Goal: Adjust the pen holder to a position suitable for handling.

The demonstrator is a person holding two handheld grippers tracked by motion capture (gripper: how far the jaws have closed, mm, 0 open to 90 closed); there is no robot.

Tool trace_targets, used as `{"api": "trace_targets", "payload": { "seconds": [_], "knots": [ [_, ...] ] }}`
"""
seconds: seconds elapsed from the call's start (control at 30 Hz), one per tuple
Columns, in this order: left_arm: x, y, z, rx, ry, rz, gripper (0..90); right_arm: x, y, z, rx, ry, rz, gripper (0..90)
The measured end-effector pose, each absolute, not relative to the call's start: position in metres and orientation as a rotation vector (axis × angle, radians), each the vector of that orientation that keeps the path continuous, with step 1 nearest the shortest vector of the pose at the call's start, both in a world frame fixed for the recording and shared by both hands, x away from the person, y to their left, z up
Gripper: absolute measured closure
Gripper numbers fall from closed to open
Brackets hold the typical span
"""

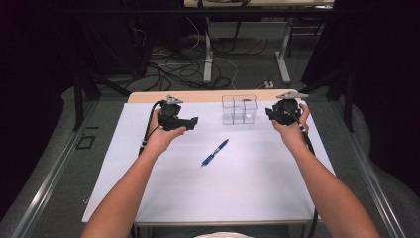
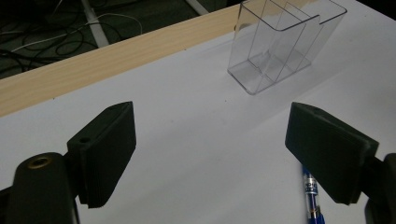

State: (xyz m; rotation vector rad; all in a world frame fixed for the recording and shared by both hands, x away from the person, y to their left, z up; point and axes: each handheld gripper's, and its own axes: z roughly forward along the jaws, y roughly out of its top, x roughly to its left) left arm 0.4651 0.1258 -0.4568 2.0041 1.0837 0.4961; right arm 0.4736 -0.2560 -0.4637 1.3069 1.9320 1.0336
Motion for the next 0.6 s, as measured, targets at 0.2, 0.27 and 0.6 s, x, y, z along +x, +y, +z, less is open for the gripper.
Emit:
{"api": "trace_targets", "payload": {
  "seconds": [0.2,0.27,0.6],
  "knots": [
    [0.466,0.129,-0.456,1.981,1.103,0.502,16.2,0.493,-0.250,-0.456,1.343,1.918,1.053,84.9],
    [0.466,0.130,-0.456,1.969,1.112,0.498,16.0,0.500,-0.247,-0.454,1.357,1.920,1.053,88.8],
    [0.466,0.132,-0.455,1.970,1.120,0.497,16.0,0.531,-0.230,-0.447,1.393,1.913,1.031,90.0]
  ]
}}
